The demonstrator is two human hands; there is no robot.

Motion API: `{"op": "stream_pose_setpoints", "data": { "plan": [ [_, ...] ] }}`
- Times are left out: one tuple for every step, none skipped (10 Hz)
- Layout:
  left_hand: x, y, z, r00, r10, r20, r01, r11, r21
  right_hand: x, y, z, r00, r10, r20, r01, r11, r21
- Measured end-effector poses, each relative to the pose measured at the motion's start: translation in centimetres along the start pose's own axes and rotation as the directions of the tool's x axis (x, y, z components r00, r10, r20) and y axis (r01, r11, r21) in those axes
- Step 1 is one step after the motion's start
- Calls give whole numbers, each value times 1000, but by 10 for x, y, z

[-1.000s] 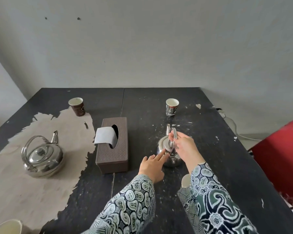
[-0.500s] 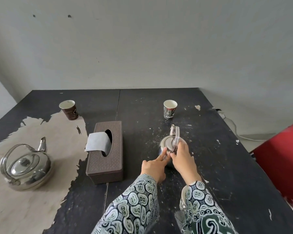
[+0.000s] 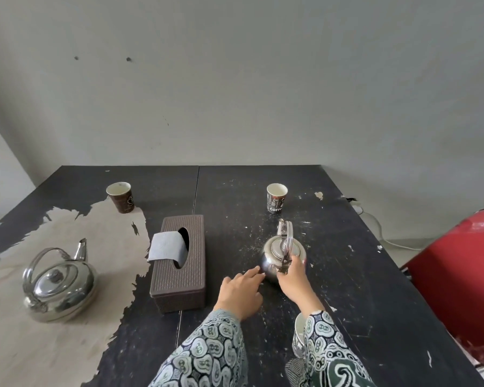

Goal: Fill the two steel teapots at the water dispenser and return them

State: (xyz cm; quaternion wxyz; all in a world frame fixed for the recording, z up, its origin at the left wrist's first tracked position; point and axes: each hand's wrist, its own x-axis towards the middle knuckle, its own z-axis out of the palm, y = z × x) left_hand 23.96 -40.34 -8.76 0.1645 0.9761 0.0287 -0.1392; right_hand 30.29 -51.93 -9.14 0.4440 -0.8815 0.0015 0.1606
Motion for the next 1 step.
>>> {"op": "stream_pose_setpoints", "data": {
  "plan": [
    [-26, -12, -19, 995, -54, -80, 55, 998, 10, -16, -13, -4, 998, 35, 42, -33, 998, -48]
  ]
}}
